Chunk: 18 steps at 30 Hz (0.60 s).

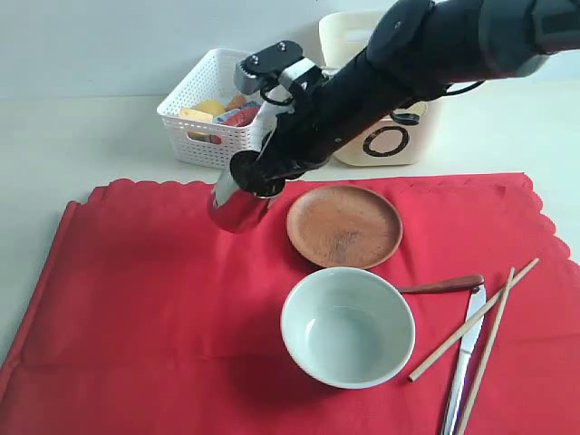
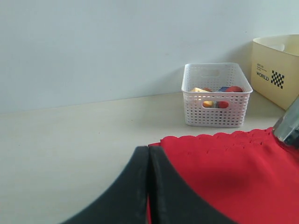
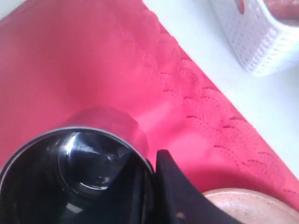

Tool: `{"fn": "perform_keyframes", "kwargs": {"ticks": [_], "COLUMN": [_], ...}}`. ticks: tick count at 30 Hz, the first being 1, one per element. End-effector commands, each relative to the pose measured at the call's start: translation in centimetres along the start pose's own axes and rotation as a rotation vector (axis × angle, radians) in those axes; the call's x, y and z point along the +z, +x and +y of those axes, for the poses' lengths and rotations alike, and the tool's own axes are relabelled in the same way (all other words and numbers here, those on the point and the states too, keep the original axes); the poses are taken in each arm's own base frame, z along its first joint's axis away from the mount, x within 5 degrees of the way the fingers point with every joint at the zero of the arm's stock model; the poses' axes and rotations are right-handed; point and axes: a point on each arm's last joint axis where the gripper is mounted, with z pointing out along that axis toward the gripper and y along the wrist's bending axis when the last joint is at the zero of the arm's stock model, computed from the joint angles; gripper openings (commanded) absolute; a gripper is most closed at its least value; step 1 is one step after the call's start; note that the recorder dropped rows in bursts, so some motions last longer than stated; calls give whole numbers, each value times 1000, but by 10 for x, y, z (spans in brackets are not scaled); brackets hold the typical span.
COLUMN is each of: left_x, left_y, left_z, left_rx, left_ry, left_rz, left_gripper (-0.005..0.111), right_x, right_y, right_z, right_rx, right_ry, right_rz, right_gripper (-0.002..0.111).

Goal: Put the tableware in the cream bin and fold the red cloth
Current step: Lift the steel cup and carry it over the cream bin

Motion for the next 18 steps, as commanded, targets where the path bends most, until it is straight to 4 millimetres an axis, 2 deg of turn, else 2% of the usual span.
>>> {"fn": "perform_keyframes", "kwargs": {"ticks": [1,3,14,18], "left_x": [0,0,0,0], "left_y": [1,1,1,1], "left_z": [0,0,0,0], "left_rx": [-2,-2,-3,-3], "left_ry": [-5,-5,-5,-5], "left_rz": [-4,-4,-4,-4], "left_gripper": [1,1,1,1], "right_x": [-25,-32,-33,-38], "right_y": [-15,-19,-21,-32], "right_z": [9,12,11,10], "right_rx": [-7,-7,3,15], "right_ry": [-6,-6,11,16], "right_rz": [-72,-93,-116,-162], "right_gripper": [0,0,0,0]}}
